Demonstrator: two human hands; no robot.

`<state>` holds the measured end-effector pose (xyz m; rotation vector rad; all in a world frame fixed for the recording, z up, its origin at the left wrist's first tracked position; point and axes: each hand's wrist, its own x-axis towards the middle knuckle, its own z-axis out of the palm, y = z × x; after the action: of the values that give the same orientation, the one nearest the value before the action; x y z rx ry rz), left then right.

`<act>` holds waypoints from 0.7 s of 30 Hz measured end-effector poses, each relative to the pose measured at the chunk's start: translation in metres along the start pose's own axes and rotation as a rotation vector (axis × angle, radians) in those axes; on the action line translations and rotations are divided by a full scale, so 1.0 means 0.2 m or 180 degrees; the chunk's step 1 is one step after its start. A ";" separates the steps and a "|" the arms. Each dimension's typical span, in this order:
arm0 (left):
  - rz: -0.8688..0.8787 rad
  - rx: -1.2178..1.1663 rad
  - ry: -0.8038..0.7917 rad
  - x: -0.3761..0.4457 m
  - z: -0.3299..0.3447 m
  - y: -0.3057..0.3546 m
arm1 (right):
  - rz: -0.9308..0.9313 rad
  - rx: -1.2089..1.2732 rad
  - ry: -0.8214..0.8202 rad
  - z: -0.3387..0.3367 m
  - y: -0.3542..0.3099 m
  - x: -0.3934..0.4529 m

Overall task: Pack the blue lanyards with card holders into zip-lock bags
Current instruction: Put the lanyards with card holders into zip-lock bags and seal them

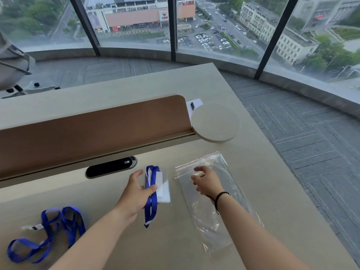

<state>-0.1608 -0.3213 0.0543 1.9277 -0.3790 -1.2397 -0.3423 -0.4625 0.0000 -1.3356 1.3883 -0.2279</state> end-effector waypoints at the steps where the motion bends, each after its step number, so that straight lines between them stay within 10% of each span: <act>1: 0.0018 0.0004 -0.0010 0.02 0.00 0.00 | -0.0044 -0.0177 0.0014 -0.01 0.01 0.07; 9: 0.0225 0.0083 -0.0093 0.18 0.05 0.03 | -0.0377 -0.1704 -0.0065 -0.01 -0.05 0.40; 21: -0.0093 -0.0385 -0.0042 0.27 0.17 0.09 | -0.0362 -0.1420 0.0323 0.00 -0.05 0.42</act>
<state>-0.1614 -0.3813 0.0270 1.8289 -0.2769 -1.2658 -0.3124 -0.5312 -0.0404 -1.7941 1.5047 -0.0615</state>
